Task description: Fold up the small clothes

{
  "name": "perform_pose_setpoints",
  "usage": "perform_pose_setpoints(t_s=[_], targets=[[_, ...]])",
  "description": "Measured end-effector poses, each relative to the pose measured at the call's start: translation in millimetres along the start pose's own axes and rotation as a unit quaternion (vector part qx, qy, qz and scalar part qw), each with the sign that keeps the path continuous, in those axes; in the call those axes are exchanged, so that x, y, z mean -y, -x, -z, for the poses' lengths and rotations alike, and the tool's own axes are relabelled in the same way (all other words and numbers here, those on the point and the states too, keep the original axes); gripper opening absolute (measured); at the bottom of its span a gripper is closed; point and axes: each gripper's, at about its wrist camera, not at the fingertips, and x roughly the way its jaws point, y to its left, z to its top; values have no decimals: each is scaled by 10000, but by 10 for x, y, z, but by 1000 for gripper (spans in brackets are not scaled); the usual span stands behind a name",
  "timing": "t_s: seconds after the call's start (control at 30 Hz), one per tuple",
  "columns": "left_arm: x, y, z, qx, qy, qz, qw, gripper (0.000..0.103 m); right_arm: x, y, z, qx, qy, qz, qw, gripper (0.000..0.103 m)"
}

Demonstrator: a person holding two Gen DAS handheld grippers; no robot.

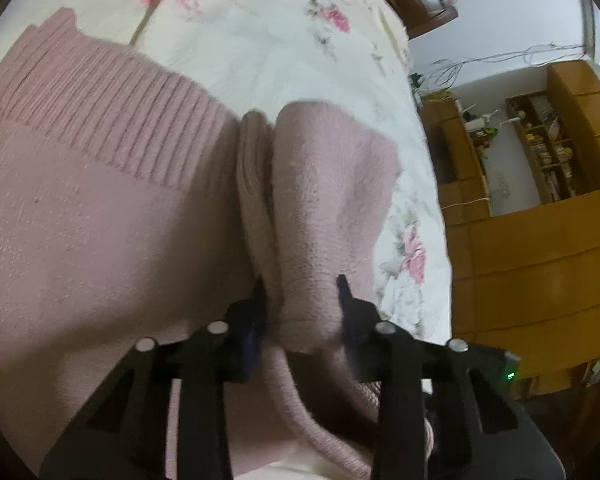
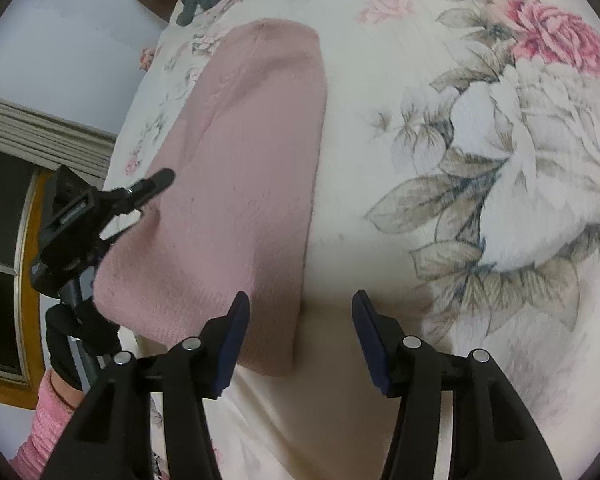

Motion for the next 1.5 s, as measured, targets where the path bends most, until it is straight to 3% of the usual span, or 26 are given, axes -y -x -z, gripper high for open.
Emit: perform_pose_setpoints(t_s=[0.33, 0.53, 0.7, 0.8, 0.93, 0.97, 1.07, 1.1, 1.17, 1.27, 1.37, 1.43, 1.5], targets=[[179, 538, 33, 508, -338, 537, 9967, 22, 111, 123, 235, 57, -116, -72, 9999, 54], [-105, 1118, -77, 819, -275, 513, 9949, 21, 7, 184, 272, 99, 74, -171, 9998, 58], [-470, 1515, -150, 969, -245, 362, 9943, 12, -223, 71, 316, 8, 345, -317, 9989, 59], [-605, 1576, -164, 953, -301, 190, 9948, 11, -403, -44, 335, -80, 490, -493, 9975, 61], [-829, 1519, -107, 710, -45, 297, 9970, 12, -526, -201, 368, -256, 616, -498, 9965, 63], [-856, 1491, -79, 671, -7, 193, 9976, 16, -542, -223, 385, -283, 627, -525, 9962, 63], [-992, 1392, 0, 507, 199, -7, 9985, 45, -564, -245, 371, -328, 666, -532, 9958, 63], [-1033, 1366, 34, 483, 303, 12, 9984, 49, -549, -263, 340, -335, 667, -512, 9959, 63], [-1078, 1320, 101, 415, 444, 165, 9980, 51, -526, -271, 317, -343, 641, -492, 9961, 64], [-1026, 1251, 266, 345, 404, 322, 9981, 62, -442, -270, 307, -353, 575, -473, 9966, 65], [-954, 1082, 392, 72, 248, 83, 9996, 73, -392, -285, 352, -400, 515, -494, 9967, 65], [-966, 931, 421, -112, 235, -329, 9991, 74, -411, -305, 359, -423, 505, -496, 9966, 65], [-986, 816, 412, -203, 305, -455, 9983, 73, -446, -307, 384, -441, 518, -522, 9963, 65]])
